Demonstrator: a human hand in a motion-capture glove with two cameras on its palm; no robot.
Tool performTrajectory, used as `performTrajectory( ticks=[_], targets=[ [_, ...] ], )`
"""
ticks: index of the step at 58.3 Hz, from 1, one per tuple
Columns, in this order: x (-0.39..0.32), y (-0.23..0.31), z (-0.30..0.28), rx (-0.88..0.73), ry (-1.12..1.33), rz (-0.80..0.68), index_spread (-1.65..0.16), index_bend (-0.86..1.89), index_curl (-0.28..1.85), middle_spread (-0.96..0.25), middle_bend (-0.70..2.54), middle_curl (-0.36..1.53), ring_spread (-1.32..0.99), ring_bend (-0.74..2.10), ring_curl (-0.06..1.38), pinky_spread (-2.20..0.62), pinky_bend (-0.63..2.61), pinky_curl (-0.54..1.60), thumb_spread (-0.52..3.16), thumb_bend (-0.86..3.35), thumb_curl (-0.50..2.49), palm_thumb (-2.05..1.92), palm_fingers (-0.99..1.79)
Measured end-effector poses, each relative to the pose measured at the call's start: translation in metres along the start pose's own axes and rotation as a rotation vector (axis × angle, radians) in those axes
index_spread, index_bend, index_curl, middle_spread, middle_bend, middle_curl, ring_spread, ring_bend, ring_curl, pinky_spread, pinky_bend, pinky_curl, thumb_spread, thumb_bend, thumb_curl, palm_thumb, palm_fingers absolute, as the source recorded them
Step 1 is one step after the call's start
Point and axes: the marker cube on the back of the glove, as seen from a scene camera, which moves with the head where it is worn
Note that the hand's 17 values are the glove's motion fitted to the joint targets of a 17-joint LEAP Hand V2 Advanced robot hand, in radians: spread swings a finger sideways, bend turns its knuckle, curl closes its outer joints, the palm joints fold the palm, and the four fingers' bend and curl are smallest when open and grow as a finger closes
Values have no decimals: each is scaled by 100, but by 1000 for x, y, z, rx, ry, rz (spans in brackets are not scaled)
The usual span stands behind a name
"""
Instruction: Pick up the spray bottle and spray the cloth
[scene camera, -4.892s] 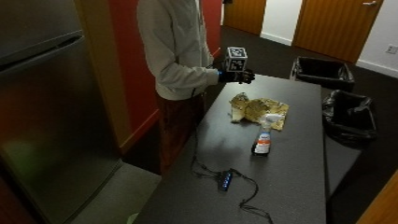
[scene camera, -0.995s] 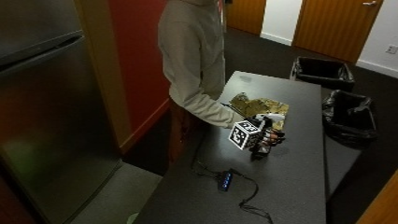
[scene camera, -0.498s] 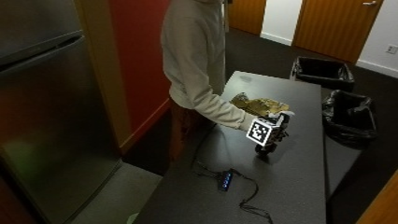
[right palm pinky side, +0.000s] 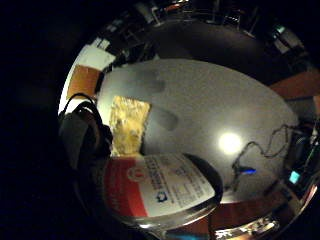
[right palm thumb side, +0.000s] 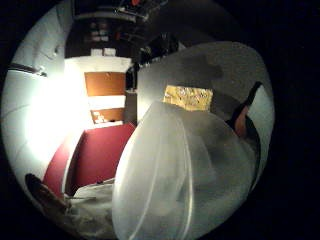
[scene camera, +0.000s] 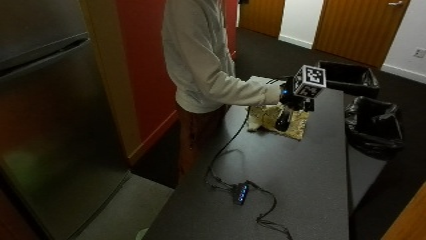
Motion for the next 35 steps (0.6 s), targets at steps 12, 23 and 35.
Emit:
performTrajectory(
  ticks=[12,23,35],
  targets=[
    [-49,9,-1,-157,222,-39,-17,40,53,-14,56,50,-19,59,44,-22,33,38,26,-3,74,93,139],
    [-87,10,28,-246,447,-21,-17,40,53,-15,56,49,-19,59,44,-22,34,39,24,-3,76,93,139],
    [-96,9,70,-317,563,8,-17,41,53,-15,57,49,-19,59,44,-22,34,38,23,-3,78,92,139]
  ],
)
